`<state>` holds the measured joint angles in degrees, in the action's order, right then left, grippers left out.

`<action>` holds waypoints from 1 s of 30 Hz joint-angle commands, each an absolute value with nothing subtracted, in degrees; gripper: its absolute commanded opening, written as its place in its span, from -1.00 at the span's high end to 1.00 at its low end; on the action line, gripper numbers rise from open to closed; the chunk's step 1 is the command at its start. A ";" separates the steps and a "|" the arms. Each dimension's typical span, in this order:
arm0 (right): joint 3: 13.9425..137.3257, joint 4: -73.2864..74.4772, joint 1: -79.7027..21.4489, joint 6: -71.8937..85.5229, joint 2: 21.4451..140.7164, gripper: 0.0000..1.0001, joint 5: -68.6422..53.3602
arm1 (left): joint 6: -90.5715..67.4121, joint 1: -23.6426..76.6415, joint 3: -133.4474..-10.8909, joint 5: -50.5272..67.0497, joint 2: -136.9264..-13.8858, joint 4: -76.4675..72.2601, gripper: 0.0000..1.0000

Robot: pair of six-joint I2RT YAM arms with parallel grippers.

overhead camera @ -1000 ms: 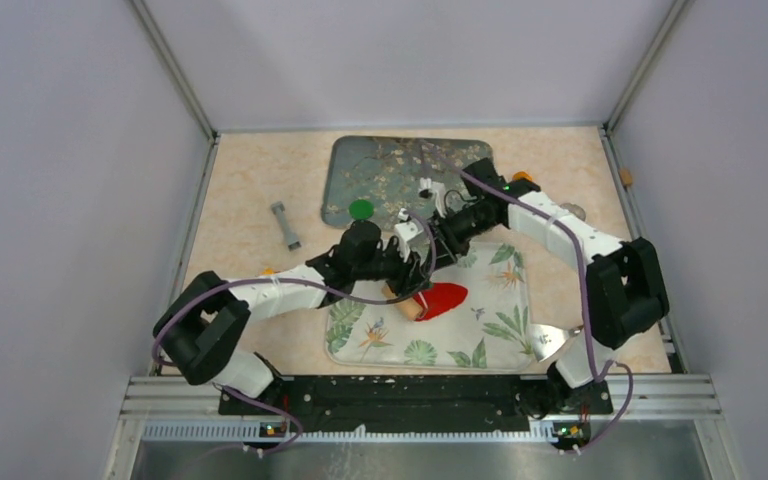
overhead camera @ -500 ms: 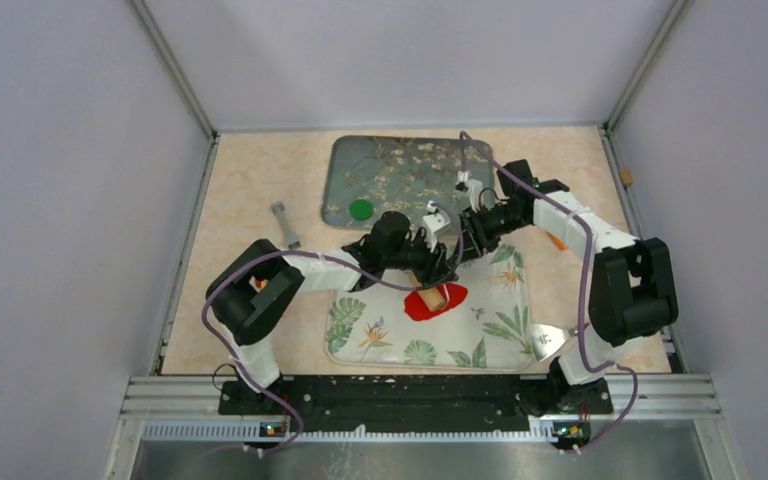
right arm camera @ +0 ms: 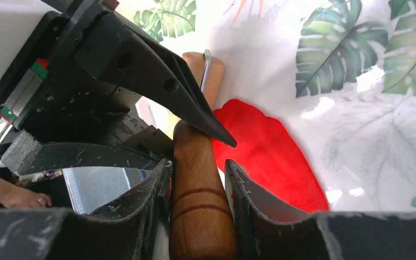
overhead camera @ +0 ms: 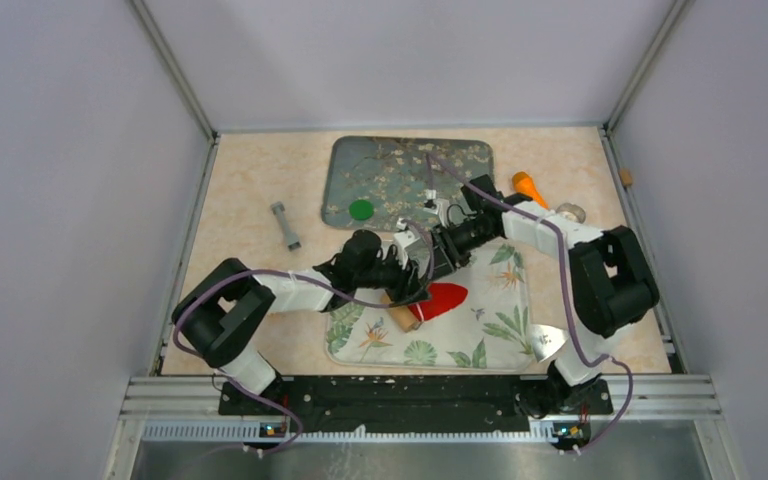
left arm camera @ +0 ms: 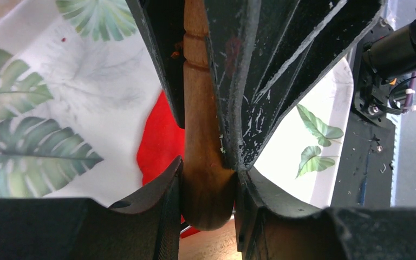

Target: Roll out the dumpling wrappers from the dough

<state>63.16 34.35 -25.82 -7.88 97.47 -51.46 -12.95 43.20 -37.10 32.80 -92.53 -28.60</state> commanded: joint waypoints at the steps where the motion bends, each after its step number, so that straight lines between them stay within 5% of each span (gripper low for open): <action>1: 70.47 40.50 -26.33 -12.49 100.32 1.00 -40.91 | -12.22 39.48 -39.89 30.00 -88.77 -19.44 1.00; 7: 77.03 42.37 -17.47 -7.02 96.82 1.00 -41.42 | -11.21 39.53 -52.52 33.01 -92.29 -20.07 1.00; 16: 69.46 45.90 -8.17 -8.11 92.44 1.00 -40.00 | -12.71 40.89 -67.32 40.27 -109.04 -24.59 1.00; 30: 53.21 33.79 -12.41 -5.42 90.06 1.00 -34.54 | -7.06 39.83 -50.90 38.90 -107.50 -25.91 1.00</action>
<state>56.10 33.15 -10.66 -1.96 88.25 -47.57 -5.52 43.70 -56.90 42.57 -109.73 -29.43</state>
